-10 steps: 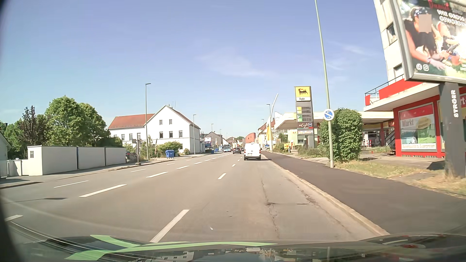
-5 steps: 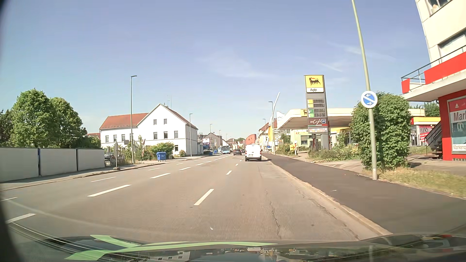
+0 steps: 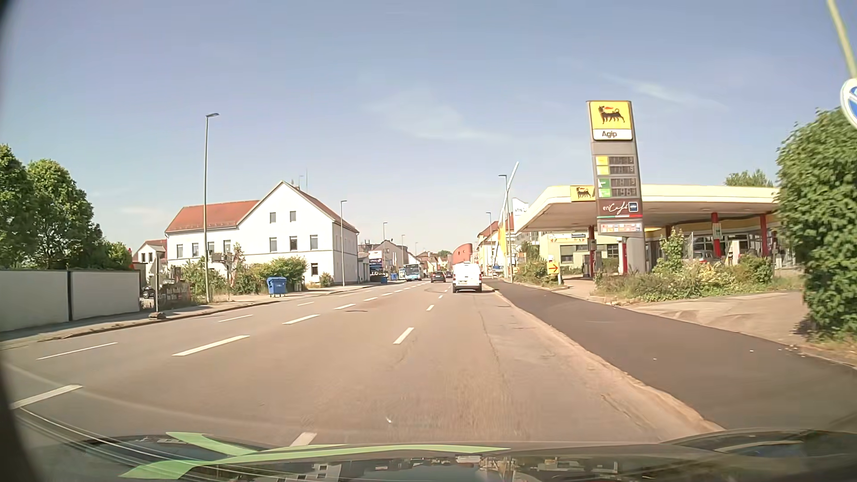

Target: Follow the waypoints while adhering to traffic rules and regulations

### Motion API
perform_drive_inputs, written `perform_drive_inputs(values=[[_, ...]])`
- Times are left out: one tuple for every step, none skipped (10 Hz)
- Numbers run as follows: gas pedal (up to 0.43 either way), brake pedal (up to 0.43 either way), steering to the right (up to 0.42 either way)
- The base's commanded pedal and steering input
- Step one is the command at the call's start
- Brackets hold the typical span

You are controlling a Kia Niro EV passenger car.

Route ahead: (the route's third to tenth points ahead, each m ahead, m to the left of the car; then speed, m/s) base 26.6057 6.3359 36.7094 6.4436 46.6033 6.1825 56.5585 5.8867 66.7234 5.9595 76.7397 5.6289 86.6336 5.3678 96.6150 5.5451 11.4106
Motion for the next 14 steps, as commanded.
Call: perform_drive_inputs(values=[[0.098,0.0,-0.005],[0.098,0.0,-0.006],[0.098,0.0,-0.005],[0.098,0.0,-0.005],[0.098,0.0,-0.005],[0.098,0.0,-0.004],[0.098,0.0,-0.003],[0.098,0.0,-0.003],[0.098,0.0,-0.003],[0.098,0.0,-0.003],[0.098,0.0,-0.003],[0.098,0.0,-0.002],[0.098,0.0,-0.002],[0.098,0.0,-0.002]])
